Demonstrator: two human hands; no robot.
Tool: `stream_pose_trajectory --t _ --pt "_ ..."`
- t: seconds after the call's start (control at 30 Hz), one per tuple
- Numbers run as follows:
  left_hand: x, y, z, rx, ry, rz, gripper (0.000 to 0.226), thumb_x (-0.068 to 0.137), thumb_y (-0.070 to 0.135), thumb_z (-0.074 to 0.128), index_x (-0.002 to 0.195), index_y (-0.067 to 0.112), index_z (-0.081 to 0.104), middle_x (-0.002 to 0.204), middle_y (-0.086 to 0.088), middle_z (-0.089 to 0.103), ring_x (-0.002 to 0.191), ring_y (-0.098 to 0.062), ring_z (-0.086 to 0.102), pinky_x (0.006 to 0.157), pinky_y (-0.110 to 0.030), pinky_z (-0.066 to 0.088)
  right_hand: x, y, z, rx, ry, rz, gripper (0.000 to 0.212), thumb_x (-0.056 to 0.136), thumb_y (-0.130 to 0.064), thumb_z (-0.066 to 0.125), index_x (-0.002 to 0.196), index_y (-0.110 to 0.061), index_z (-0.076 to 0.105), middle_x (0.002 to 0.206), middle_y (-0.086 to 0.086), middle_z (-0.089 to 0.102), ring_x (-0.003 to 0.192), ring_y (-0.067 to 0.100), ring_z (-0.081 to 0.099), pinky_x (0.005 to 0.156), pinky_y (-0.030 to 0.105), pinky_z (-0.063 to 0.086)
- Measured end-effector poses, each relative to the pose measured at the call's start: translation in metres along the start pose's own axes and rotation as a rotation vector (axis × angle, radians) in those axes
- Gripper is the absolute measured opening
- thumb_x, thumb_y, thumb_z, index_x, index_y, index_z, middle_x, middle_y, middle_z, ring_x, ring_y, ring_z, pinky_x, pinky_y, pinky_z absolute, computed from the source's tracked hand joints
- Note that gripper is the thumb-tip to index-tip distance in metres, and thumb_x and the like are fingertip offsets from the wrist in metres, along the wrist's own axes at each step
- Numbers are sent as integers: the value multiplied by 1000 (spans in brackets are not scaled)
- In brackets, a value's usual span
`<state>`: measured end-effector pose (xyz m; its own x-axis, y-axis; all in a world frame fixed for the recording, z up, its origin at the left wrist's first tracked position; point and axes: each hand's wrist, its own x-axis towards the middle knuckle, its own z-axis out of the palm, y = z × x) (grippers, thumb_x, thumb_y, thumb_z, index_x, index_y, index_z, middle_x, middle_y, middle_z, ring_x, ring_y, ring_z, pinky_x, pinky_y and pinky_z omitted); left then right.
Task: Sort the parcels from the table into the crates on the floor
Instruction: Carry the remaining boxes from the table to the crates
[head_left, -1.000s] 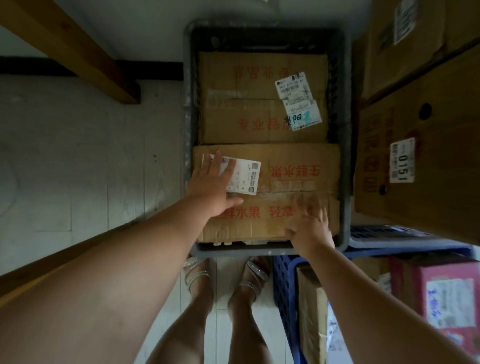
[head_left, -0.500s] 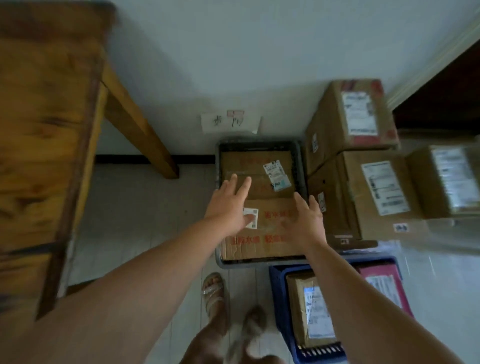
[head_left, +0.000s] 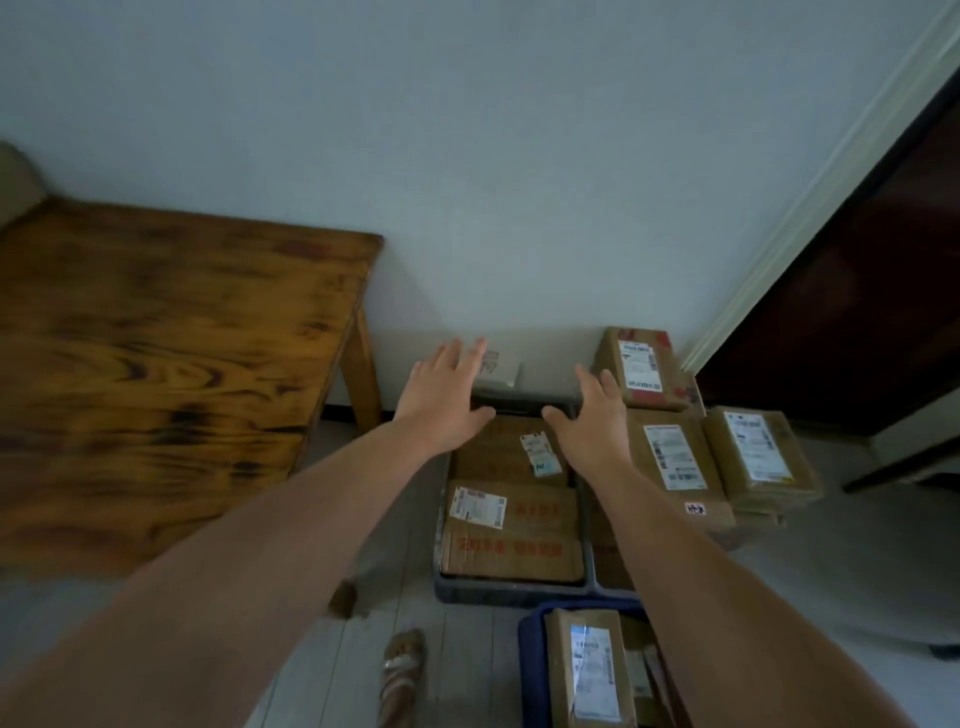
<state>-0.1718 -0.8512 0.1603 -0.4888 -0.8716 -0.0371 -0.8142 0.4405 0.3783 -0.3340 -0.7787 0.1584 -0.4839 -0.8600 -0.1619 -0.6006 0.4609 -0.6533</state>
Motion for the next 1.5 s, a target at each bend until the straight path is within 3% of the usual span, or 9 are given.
stream_pose_trajectory --t 0.1,0.27,0.47,0.87,1.07,1.17,1.4,1.5 --pt "-23 4 -42 -82 138 -9 86 88 37 61 151 19 5 156 -10 17 141 -29 18 113 -44 24 -16 -36 -22 0 48 -99 69 92 -27 61 150 -23 25 159 9 11 146 27 9 115 42 18" --pt "-55 -6 -107 -234 332 -93 79 88 34 61 150 21 14 155 -4 22 141 -24 20 111 -39 23 -40 -95 -44 -8 98 -269 65 92 -29 60 148 -25 28 159 6 12 145 25 15 114 38 19" --pt "-96 -56 -171 -303 524 -175 74 89 36 60 149 23 19 151 -5 29 139 -22 24 107 -36 29 -65 -174 -26 40 53 -442 60 94 -25 56 148 -21 30 159 8 10 146 21 11 115 31 13" --pt "-237 -287 -297 -193 728 -384 68 89 35 60 147 23 25 145 -5 37 132 -23 34 102 -35 34 -143 -385 147 82 -78 -712 59 91 -21 59 144 -10 35 150 10 33 140 23 25 113 36 22" --pt "-307 -412 -349 -119 770 -453 63 88 35 60 143 23 32 134 -3 44 123 -28 43 94 -37 39 -192 -484 257 143 -161 -701 61 90 -22 60 144 -11 34 148 10 34 137 24 30 111 37 26" --pt "-329 -462 -364 -166 799 -518 60 88 35 61 141 26 34 138 -5 42 123 -27 43 91 -35 39 -209 -521 301 137 -203 -710 62 89 -23 61 144 -13 35 149 10 33 138 24 30 111 38 27" --pt "-345 -581 -377 -219 801 -658 67 86 34 63 144 25 31 144 -5 39 130 -25 37 101 -40 37 -209 -594 399 129 -294 -709 64 88 -25 64 144 -17 35 149 7 33 137 22 32 101 29 31" --pt "-337 -630 -380 -234 803 -715 67 86 32 64 144 24 31 146 -6 37 132 -25 37 102 -40 37 -196 -618 439 142 -328 -668 65 87 -25 66 144 -18 35 149 7 33 135 23 34 102 32 34"
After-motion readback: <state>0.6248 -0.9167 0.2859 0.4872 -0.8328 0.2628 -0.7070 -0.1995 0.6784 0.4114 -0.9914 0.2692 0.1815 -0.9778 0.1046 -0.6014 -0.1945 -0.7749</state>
